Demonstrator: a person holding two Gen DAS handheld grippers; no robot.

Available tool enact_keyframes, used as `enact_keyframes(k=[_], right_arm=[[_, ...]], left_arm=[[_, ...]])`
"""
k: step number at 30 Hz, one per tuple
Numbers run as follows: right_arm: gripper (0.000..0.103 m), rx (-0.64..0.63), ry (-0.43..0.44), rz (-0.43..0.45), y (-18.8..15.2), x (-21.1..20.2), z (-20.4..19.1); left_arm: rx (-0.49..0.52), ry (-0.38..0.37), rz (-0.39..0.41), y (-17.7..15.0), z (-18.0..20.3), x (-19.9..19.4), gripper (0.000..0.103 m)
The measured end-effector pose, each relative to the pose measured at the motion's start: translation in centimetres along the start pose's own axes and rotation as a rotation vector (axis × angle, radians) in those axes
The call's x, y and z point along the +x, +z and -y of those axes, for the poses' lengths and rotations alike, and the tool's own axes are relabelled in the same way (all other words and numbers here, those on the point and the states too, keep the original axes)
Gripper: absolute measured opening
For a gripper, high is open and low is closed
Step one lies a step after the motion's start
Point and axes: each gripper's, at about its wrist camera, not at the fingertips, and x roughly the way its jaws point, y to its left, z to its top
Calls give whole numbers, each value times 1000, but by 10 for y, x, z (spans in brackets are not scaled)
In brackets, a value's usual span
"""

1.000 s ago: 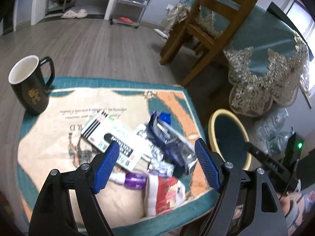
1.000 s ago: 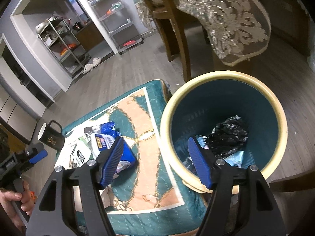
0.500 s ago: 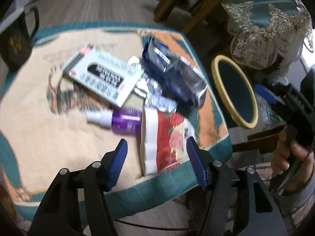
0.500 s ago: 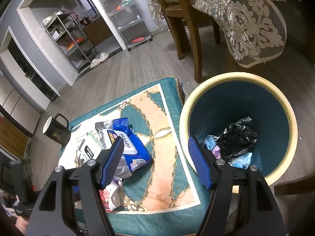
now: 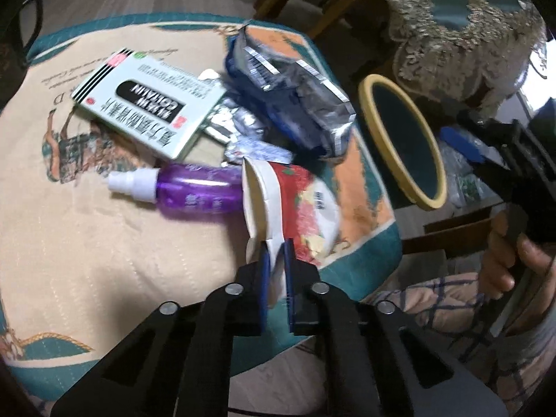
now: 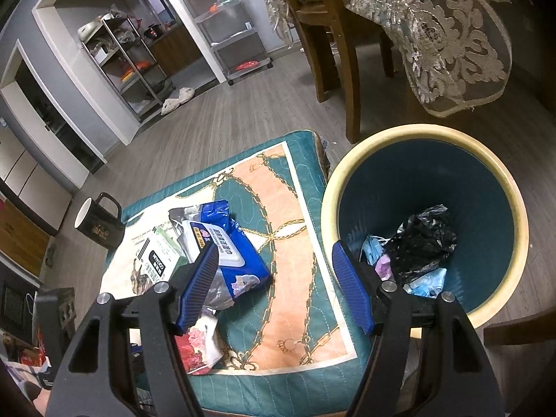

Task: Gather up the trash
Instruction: 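Grasp the red floral paper wrapper from the pile with the left tool, then grasp the blue-white wipes pack with the right tool while the left tool holds the paper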

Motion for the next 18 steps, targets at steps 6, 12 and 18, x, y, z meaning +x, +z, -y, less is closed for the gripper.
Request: enact_keyframes(k=[6,12,18], right_arm=[[67,-41,12,-12,-3,4,-9],[67,-113,28,-38,-8,14,-29],[66,-260,42,-87,-13,33,-63]], left_arm=[[17,-32,63,12,10,-22,4],[-30,-49,150,27,2,-51,4],[-98,-25,211,35,-20,-70,3]])
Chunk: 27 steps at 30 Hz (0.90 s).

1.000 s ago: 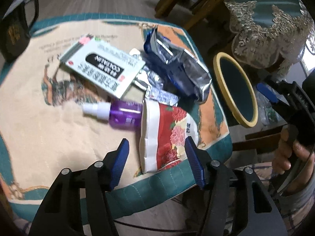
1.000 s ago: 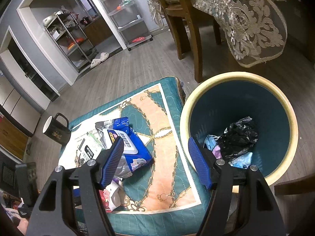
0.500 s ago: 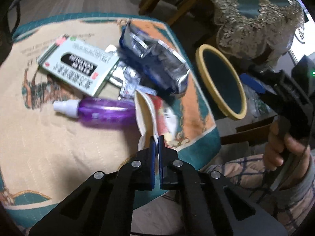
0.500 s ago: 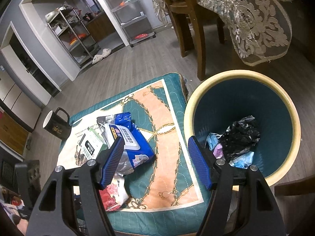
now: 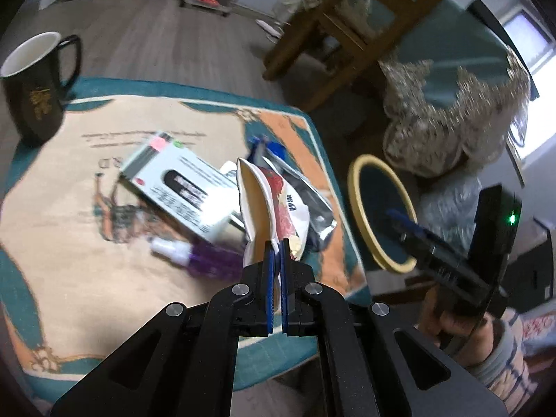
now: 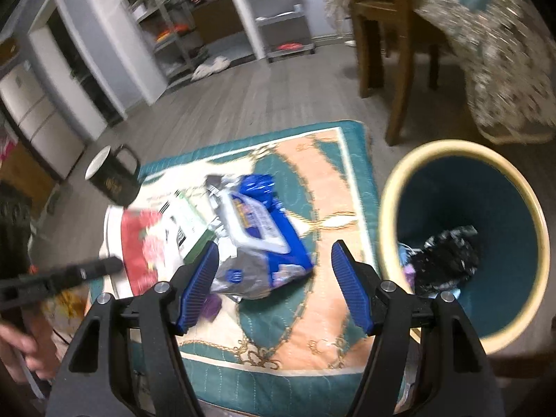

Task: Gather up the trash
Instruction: 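Grasp the blue-white wipes pack with the right tool while the left tool holds the paper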

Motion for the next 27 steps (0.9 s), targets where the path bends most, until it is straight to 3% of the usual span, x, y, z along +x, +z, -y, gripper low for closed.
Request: enact_keyframes(k=[4,10,11,15,16,17,27], right_arm=[[65,-117,-27,-25,1,14,-26],[59,-253,-157,-69,-1,50,-46],[54,-261,-168,-73,-3,54,-45],[37,-274,-193,-67,-5,59,-42],[26,-272,-192,-61,-5,58,-41],[23,-266,-188,-56,-5,55,-38],[17,-177,-159,67,4,16,-20]], left_arm=[[-19,31,31,5,-11,-10,3],[-22,54,43,7,-21,-17,4],[-24,55,43,6,-22,-17,4],[-30,55,47,8,-23,-16,4],[-27,55,49,9,-22,-16,4],[-24,54,50,10,-21,-16,4],[2,54,70,16,-7,-13,4]])
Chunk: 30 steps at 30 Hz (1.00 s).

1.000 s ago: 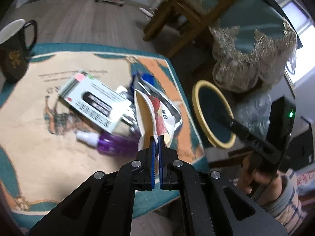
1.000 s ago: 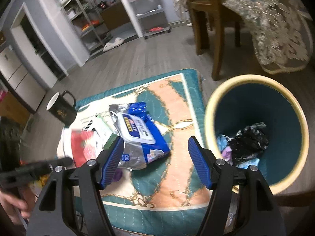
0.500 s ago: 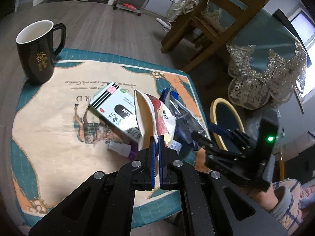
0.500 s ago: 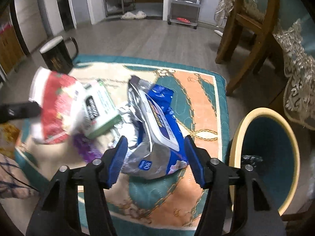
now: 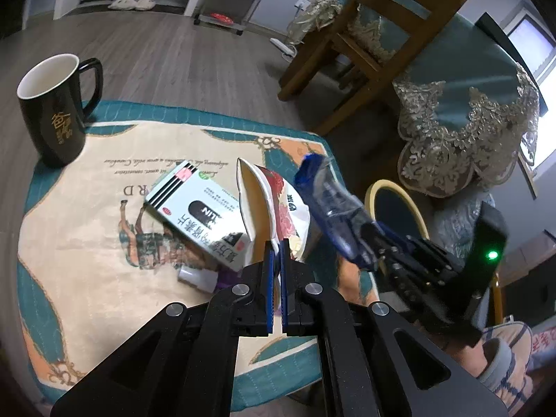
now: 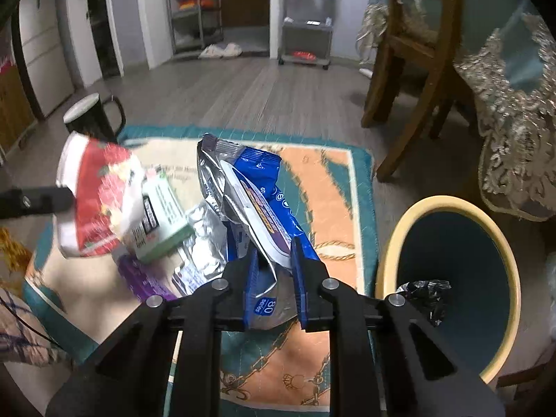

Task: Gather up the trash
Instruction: 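Grasp the blue-white wipes pack with the right tool while the left tool holds the paper, then carry paper and wipes pack over the bin and open both tools to drop them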

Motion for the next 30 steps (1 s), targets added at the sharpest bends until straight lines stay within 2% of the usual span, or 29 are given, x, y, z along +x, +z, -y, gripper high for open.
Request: enact_keyframes(k=[10,17,30], right_arm=[[16,220,119,60,11,-49,38],[16,370,184,86,4,-76,70],[16,536,194,113,-29,-88,118]], left_arm=[[19,-33,17,8,22,2,4],[48,-68,26,14,47,4,4],[104,-101,14,19,86,19,4]])
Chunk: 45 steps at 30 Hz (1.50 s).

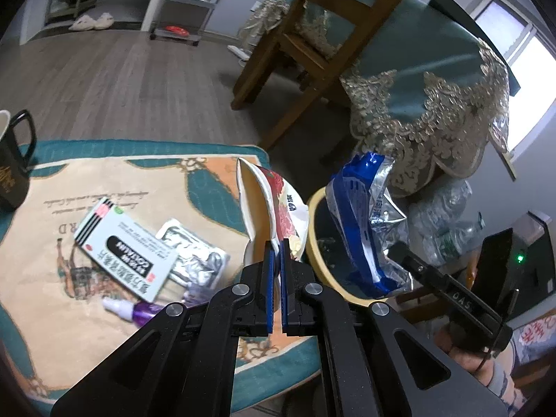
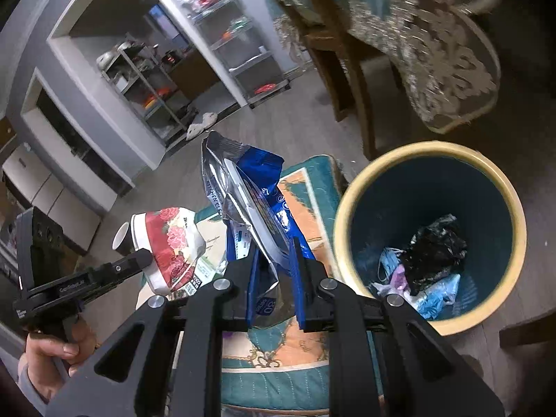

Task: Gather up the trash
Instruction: 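Carry paper and wipes pack over the bin and open both tools to drop them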

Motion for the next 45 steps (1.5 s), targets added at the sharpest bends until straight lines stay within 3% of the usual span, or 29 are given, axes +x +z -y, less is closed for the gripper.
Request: enact_keyframes(k=[18,30,35,40,45], right_arm=[[16,292,-80,67,-3,-19,93],[16,367,-102,64,-10,-22,117],[16,398,-105,55,-12,-21,126],[17,411,-112,44,-13,-17,129],[21,427,-140,17,-15,-11,134]], left_arm=[[92,-76,-89,-4,74,74,4],[104,-120,-143,-14,97,123,4],[95,-125,-150,-16,96,130,19],[76,-123,-135,-12,89,124,24],[55,-113,-121,-8,81,117,35]])
